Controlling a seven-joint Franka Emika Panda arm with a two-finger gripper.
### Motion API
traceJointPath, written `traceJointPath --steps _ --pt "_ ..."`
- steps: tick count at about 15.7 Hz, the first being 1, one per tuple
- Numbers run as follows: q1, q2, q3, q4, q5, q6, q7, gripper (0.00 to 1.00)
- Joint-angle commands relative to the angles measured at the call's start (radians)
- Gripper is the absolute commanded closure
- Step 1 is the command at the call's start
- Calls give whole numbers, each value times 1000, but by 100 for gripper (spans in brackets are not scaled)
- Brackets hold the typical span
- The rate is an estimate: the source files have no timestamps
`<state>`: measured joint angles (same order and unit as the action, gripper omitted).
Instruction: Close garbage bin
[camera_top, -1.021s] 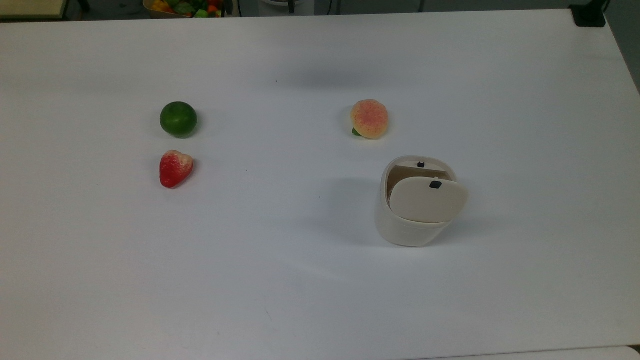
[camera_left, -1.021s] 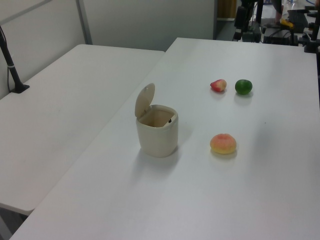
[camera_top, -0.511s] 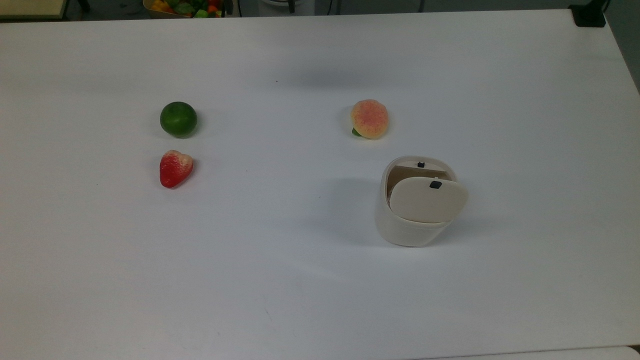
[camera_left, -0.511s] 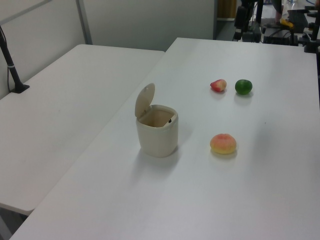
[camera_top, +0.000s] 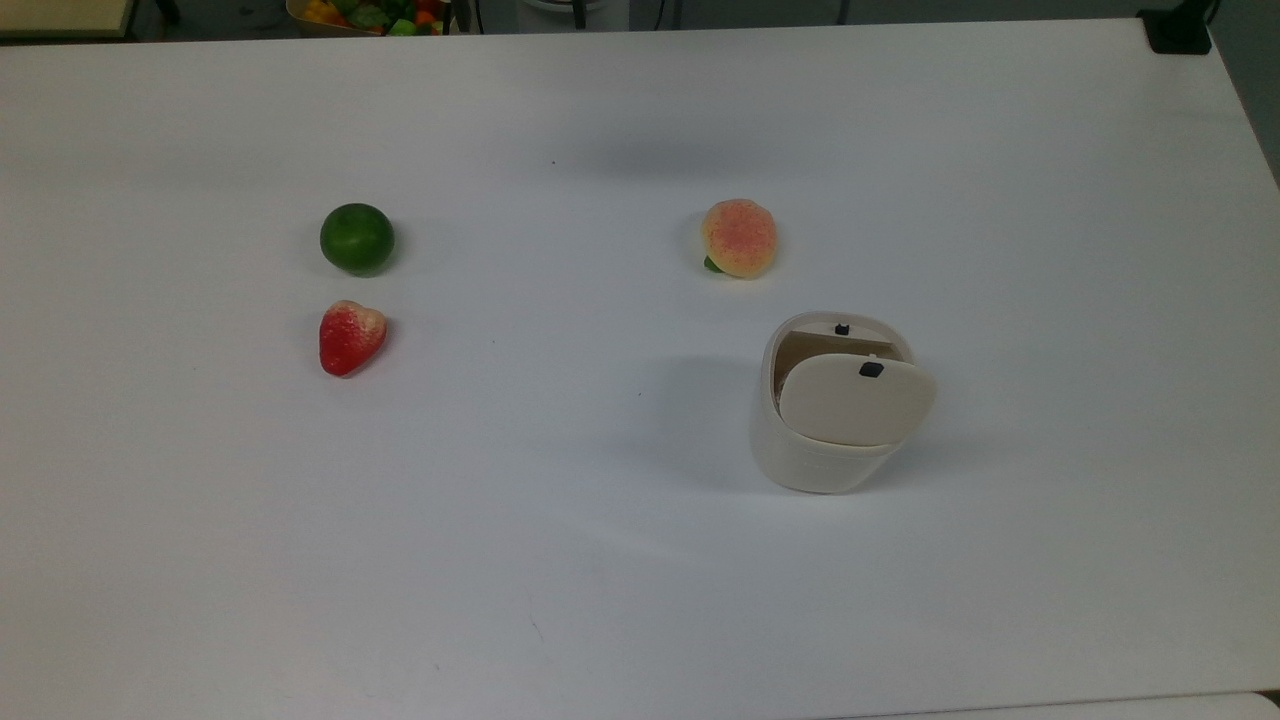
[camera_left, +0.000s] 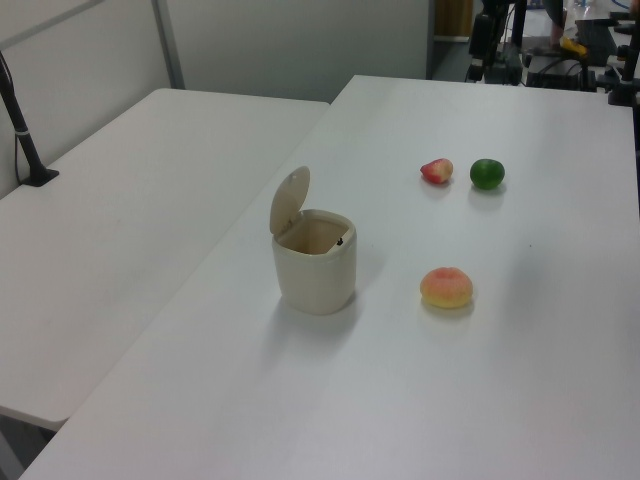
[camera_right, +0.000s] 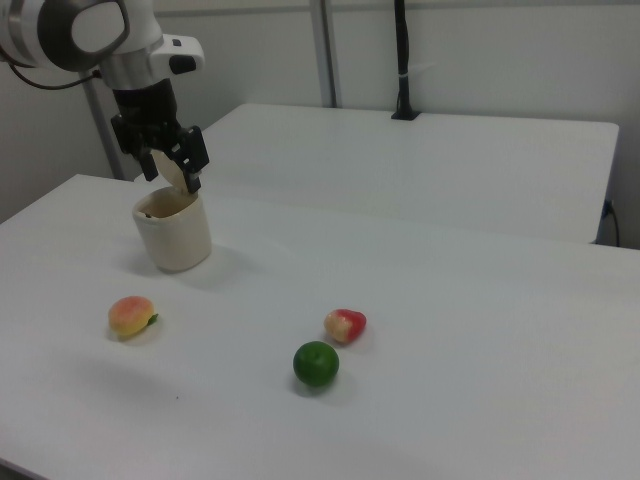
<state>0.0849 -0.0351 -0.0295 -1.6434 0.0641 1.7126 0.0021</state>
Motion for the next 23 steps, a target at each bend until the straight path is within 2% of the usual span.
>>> traceJointPath --steps 1,6,10,12,17,23 --pt "3 -11 0 -18 5 22 -27 34" --pt "3 -8 3 -18 28 31 -17 78" --pt "3 0 31 -22 30 82 -11 100" --pt "4 10 36 -22 37 91 -10 100" --pt "7 29 77 -21 42 251 13 100" --pt "16 73 144 -15 23 513 123 100"
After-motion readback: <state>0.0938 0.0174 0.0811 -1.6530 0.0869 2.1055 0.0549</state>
